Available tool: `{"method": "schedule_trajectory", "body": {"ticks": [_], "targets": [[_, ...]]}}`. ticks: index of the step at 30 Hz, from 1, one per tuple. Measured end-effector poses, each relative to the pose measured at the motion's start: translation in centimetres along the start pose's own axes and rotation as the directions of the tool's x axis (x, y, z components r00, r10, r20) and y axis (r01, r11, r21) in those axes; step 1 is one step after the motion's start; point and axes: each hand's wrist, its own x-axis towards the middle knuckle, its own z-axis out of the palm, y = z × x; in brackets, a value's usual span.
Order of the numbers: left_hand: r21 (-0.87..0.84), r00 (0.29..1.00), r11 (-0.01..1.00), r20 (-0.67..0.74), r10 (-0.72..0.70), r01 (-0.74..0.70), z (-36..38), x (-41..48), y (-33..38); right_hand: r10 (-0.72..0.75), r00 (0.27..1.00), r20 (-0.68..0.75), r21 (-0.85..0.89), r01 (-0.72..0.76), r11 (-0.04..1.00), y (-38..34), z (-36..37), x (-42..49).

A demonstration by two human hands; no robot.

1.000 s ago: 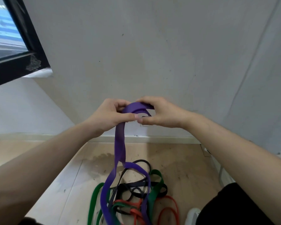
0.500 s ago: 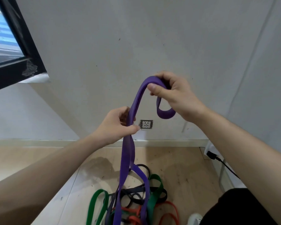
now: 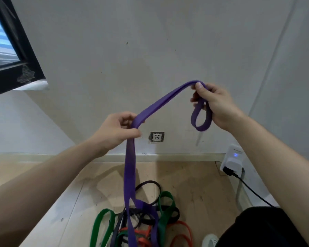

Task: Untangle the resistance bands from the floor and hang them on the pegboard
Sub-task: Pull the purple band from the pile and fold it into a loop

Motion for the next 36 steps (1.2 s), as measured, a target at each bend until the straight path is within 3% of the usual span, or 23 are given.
{"method": "schedule_trajectory", "body": {"ticks": [6, 13, 18, 21, 24, 27, 36], "targets": [[-0.295, 0.989, 0.954, -0.119, -0.089, 0.051, -1.4, 0.1, 0.3, 0.245, 0.931, 0.269, -0.273, -0.170, 0.947, 5.0, -1.7, -0.2], [-0.450, 0.994, 0.893, -0.098, -0.039, -0.010, -1.6, 0.3, 0.8, 0.351, 0.849, 0.395, -0.537, -0.097, 0.838, 6.1, 0.5, -1.0], [-0.469, 0.999, 0.883, -0.030, -0.028, 0.010, -0.6, 0.2, 1.2, 0.401, 0.797, 0.452, -0.579, -0.081, 0.812, 5.4, 3.0, -1.4], [-0.401, 1.000, 0.916, 0.015, -0.018, 0.023, -0.2, 0.3, 0.9, 0.340, 0.805, 0.486, -0.499, -0.064, 0.864, 4.1, 5.0, -1.9], [-0.426, 1.000, 0.905, 0.018, -0.009, 0.016, 0.0, 0.4, 0.8, 0.146, 0.860, 0.488, -0.355, 0.043, 0.934, 2.4, 7.3, -2.5], [-0.421, 1.000, 0.907, 0.010, 0.011, -0.006, -0.3, 0.5, 0.9, 0.012, 0.866, 0.499, -0.288, 0.153, 0.945, 1.0, 9.1, -3.1], [-0.361, 0.998, 0.931, -0.048, 0.043, -0.057, -0.3, -0.1, 1.0, -0.031, 0.863, 0.504, -0.273, 0.193, 0.943, 0.3, 9.3, -2.7]]}}
